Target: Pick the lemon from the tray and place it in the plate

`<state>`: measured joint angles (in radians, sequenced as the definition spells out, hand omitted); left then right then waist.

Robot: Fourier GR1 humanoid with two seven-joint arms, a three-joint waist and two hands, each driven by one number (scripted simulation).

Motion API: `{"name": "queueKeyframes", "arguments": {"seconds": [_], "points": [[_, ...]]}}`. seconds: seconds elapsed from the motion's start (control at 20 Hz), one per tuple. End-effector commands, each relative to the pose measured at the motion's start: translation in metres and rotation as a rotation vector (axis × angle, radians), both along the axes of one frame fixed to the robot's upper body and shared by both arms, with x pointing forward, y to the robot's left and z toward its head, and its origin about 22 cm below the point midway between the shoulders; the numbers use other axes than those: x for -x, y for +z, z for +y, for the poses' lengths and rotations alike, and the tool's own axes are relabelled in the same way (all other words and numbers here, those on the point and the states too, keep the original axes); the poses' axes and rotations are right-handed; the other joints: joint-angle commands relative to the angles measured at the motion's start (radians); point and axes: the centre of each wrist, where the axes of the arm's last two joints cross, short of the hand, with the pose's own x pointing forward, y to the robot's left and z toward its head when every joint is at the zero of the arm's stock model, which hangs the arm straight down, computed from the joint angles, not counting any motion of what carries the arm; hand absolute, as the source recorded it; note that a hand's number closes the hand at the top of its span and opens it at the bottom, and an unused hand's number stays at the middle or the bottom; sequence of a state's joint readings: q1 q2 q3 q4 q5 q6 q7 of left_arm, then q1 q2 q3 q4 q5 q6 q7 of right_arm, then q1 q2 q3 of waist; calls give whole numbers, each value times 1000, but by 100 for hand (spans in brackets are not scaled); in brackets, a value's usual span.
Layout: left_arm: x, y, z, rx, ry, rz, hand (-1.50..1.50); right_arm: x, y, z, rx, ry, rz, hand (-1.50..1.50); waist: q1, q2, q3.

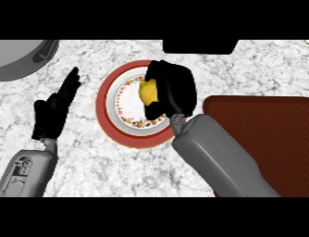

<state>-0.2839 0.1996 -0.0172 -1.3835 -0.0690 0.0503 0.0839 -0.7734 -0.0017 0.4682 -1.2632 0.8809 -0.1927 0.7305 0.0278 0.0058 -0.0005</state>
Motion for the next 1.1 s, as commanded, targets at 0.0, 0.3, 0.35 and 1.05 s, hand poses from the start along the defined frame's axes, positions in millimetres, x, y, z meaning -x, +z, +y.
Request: {"name": "queueKeyframes", "arguments": {"seconds": [0.0, 0.3, 0.35, 1.05], "points": [[-4, 12, -17, -6, -20, 0, 0, -22, -11, 22, 125, -38, 50, 150, 20, 2, 0], [-3, 14, -5, -2, -43, -11, 0, -37, -53, 12, 25, -123, 208, -150, 46, 9, 1], [7, 9, -11, -4, -47, -1, 0, -37, -60, 11, 13, -126, 217, -150, 48, 8, 1], [-2, 4, -1, 10, -21, 7, 0, -35, -55, 11, -481, -92, 23, -150, 21, 4, 1]]}}
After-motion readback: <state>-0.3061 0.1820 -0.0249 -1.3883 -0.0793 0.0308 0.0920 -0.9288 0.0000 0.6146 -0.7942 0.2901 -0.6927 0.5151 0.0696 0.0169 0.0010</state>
